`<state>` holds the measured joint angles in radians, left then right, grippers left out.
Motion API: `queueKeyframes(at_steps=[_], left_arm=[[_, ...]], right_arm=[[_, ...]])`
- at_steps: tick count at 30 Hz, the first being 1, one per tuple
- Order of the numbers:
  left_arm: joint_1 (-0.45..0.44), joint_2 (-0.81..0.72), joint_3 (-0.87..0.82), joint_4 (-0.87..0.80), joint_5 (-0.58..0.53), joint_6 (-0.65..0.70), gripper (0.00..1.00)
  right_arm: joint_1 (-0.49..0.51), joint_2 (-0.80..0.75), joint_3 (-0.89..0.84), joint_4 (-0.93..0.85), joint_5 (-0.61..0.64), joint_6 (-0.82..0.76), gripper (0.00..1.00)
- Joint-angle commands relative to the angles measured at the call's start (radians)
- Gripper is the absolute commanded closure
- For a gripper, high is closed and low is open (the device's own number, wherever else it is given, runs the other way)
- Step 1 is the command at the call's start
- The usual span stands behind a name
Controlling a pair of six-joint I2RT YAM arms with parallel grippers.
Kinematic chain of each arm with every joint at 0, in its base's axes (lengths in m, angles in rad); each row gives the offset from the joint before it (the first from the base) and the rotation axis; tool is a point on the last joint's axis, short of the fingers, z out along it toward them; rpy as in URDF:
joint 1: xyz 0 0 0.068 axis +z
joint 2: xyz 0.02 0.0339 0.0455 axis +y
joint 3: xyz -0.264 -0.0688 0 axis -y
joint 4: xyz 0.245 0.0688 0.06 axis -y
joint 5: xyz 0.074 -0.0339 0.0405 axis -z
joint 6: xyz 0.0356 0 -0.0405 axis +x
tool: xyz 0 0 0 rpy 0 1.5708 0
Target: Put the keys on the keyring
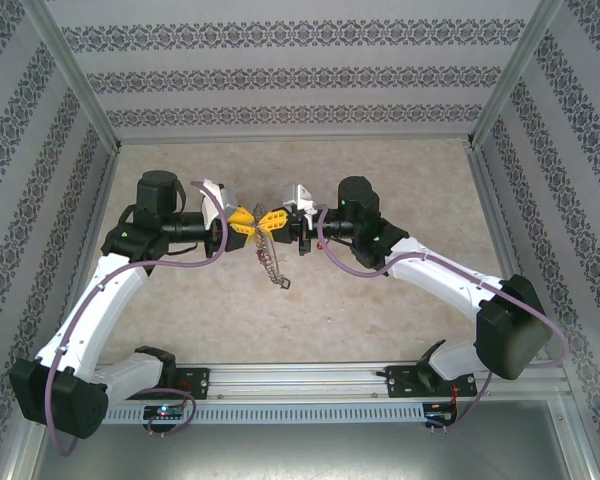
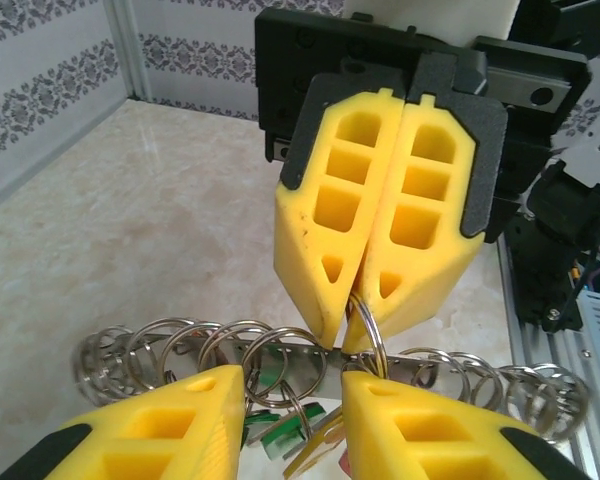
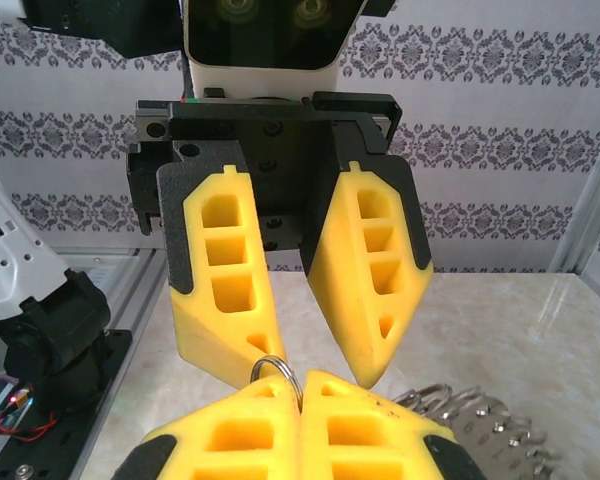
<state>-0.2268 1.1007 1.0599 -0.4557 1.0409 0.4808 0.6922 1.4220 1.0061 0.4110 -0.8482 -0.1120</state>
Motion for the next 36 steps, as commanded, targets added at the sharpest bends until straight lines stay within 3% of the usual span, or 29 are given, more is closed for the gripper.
queueKeyframes(at_steps=[1,17,36], left_arm=[[-0.022,-0.008,0.035,-0.096,0.153,0.094,0.66],[-0.020,-0.021,0.016,-0.178,0.101,0.176,0.58],[-0.020,-0.005,0.023,-0.054,0.109,0.062,0.67]], right_arm=[[0.009,-0.007,0.033,0.048,0.036,-0.021,1.00],[-0.004,-0.017,0.020,0.054,0.019,-0.038,1.00],[0.013,-0.014,0.034,0.006,0.025,-0.093,1.00]])
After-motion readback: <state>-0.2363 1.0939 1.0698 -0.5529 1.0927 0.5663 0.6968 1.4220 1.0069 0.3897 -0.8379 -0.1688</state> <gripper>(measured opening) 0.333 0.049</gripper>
